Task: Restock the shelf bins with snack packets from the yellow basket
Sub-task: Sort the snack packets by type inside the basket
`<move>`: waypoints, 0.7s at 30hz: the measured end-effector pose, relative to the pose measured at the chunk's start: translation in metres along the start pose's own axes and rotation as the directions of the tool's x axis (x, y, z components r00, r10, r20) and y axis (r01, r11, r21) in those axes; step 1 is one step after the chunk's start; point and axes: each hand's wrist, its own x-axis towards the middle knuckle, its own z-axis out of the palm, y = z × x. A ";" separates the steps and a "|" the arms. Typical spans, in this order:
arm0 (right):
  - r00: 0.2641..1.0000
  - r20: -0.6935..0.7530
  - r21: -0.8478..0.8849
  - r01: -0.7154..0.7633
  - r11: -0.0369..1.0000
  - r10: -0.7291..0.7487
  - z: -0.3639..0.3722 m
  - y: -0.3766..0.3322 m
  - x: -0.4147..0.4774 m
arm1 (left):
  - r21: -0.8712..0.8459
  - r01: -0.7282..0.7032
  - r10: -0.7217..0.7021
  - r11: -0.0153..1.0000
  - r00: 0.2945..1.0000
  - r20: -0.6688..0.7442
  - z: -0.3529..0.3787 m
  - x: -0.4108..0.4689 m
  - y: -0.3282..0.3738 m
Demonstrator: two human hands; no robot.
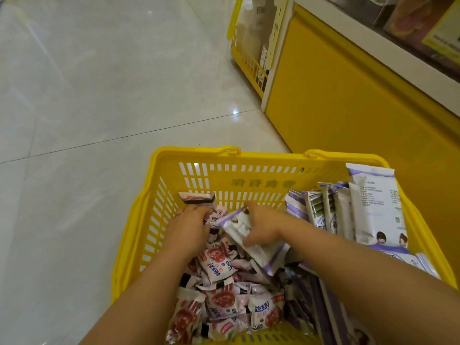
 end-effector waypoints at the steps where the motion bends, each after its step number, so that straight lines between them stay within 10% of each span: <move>1: 0.999 -0.031 0.077 0.025 0.997 -0.022 -0.011 -0.001 -0.005 | -0.020 0.005 -0.005 1.000 1.000 -0.004 -0.001 0.001 0.001; 10: 0.917 -0.375 0.098 0.181 0.979 -0.132 -0.076 0.000 -0.091 | -0.072 -0.040 0.042 0.997 0.999 0.022 -0.019 -0.001 0.031; 21: 0.621 -0.739 0.264 -0.090 0.960 0.261 -0.061 0.091 -0.232 | -0.496 -0.281 0.301 0.822 0.953 -0.041 -0.034 -0.080 0.175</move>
